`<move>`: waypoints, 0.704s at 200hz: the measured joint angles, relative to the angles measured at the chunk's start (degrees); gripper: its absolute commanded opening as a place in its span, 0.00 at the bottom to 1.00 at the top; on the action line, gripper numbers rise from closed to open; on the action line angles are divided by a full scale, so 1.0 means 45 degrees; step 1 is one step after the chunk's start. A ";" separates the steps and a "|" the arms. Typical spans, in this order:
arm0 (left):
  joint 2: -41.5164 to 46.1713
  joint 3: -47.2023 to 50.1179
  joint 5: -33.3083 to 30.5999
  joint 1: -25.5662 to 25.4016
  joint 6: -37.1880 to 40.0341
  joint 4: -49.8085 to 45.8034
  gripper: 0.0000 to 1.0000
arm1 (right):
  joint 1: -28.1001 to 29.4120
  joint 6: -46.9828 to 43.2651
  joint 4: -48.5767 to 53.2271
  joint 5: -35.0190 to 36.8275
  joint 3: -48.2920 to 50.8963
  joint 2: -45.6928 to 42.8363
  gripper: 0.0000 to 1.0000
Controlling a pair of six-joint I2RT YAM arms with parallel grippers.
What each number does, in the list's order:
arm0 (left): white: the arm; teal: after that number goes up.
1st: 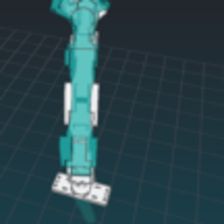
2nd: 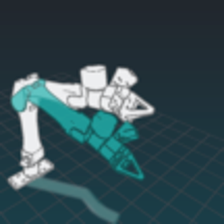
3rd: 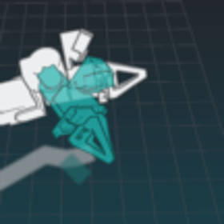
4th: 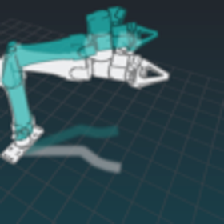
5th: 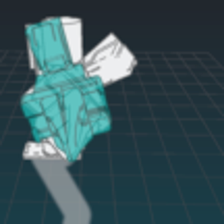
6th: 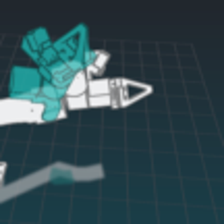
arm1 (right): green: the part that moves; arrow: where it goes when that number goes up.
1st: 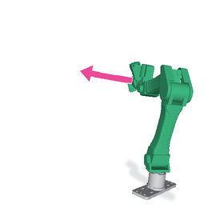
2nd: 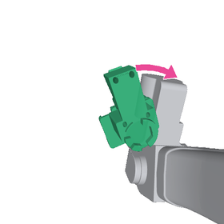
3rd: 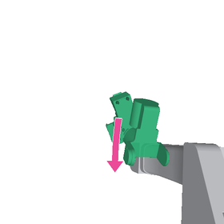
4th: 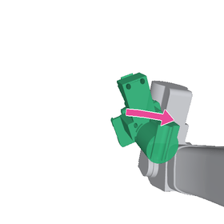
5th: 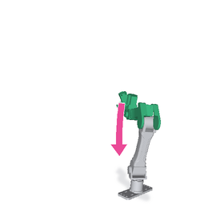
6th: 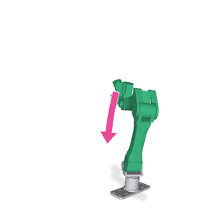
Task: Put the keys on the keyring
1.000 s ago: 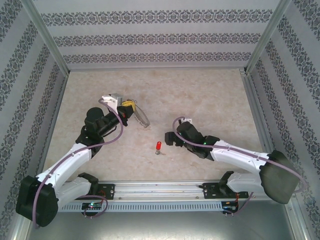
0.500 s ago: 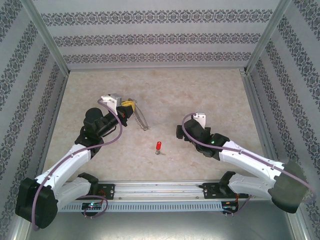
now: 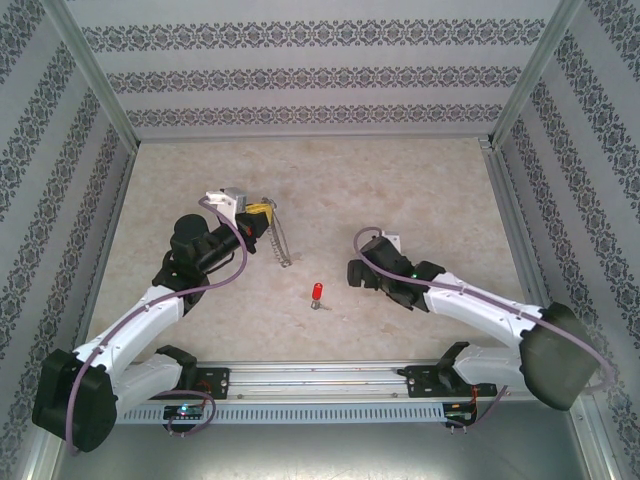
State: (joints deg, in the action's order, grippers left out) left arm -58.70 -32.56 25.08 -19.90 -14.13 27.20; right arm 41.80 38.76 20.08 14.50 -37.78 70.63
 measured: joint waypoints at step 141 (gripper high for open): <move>-0.0044 0.0000 0.0087 0.0000 -0.0005 0.0044 0.00 | 0.1496 0.0641 -0.0554 -0.0675 -0.1404 0.2754 0.74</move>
State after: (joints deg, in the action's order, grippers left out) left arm -58.89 -32.56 25.47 -19.90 -14.15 27.40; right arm 48.53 41.65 17.58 11.46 -44.10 83.02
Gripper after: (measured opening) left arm 0.050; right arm 0.767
